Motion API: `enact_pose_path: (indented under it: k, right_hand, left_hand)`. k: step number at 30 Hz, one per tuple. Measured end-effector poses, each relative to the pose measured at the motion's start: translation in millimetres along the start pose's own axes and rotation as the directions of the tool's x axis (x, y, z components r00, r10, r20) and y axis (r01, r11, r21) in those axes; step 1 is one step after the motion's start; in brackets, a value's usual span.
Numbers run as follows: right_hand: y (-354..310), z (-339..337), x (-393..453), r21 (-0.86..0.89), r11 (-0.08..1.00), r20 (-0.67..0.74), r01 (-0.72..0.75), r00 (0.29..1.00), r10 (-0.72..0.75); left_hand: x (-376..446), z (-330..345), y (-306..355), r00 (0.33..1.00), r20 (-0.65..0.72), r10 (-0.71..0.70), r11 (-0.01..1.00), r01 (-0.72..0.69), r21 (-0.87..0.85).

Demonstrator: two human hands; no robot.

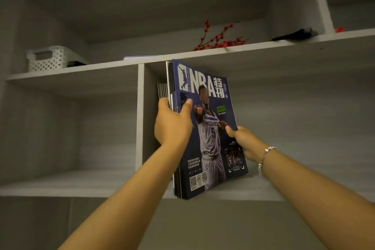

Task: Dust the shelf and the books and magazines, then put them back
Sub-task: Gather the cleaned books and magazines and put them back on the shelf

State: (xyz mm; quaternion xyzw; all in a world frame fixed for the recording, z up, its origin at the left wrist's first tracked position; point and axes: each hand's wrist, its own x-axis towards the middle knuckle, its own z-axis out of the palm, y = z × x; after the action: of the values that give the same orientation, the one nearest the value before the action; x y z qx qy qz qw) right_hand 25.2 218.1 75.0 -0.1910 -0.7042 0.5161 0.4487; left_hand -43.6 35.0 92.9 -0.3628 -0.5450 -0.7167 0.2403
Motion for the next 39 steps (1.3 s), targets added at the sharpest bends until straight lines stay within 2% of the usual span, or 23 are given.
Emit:
enact_pose_path:
  k: [4, 7, 10, 13, 17, 19, 22, 28, 31, 34, 39]
  right_hand:
    - [14, 22, 33, 0.055, 0.994, 0.074, -0.099, 0.993, 0.095]
    - [19, 35, 45, 0.075, 0.992, 0.127, -0.104, 0.987, 0.094]
    - [28, 44, 52, -0.071, 0.996, 0.169, -0.054, 0.983, 0.065]
    - [38, 54, 48, -0.218, 0.974, 0.175, -0.059, 0.98, 0.098]
    - [39, 63, 28, -0.375, 0.91, 0.262, -0.176, 0.922, 0.286]
    - [41, 69, 23, -0.337, 0.922, 0.311, -0.192, 0.901, 0.302]
    - [49, 76, 25, -0.201, 0.966, 0.381, -0.165, 0.895, 0.232]
    - [59, 79, 37, -0.14, 0.982, 0.477, -0.127, 0.86, 0.179]
    - [66, 82, 39, -0.11, 0.984, 0.519, -0.137, 0.837, 0.175]
    - [65, 81, 40, -0.075, 0.984, 0.501, -0.164, 0.847, 0.18]
    - [69, 82, 54, -0.016, 0.97, 0.498, -0.243, 0.839, 0.218]
  left_hand:
    - [11, 14, -10, 0.999, -0.031, 0.004, 0.994, -0.001, 0.106]
    - [18, 21, -20, 0.998, -0.056, -0.011, 0.991, 0.018, 0.136]
    - [26, 29, -31, 0.995, -0.102, -0.017, 0.985, 0.035, 0.172]
    - [35, 36, -41, 0.985, -0.163, -0.052, 0.977, 0.085, 0.198]
    - [40, 45, -53, 0.976, -0.214, -0.047, 0.968, 0.097, 0.23]
    - [41, 51, -58, 0.976, -0.217, -0.001, 0.962, 0.06, 0.266]
    - [44, 60, -67, 0.974, -0.224, 0.036, 0.953, 0.034, 0.3]
    - [46, 63, -76, 0.968, -0.245, 0.046, 0.935, 0.044, 0.351]
    - [32, 58, -91, 0.978, -0.158, 0.132, 0.907, -0.055, 0.418]
    - [20, 55, -104, 0.982, -0.064, 0.18, 0.867, -0.127, 0.483]
    - [20, 60, -106, 0.977, -0.035, 0.209, 0.823, -0.156, 0.546]
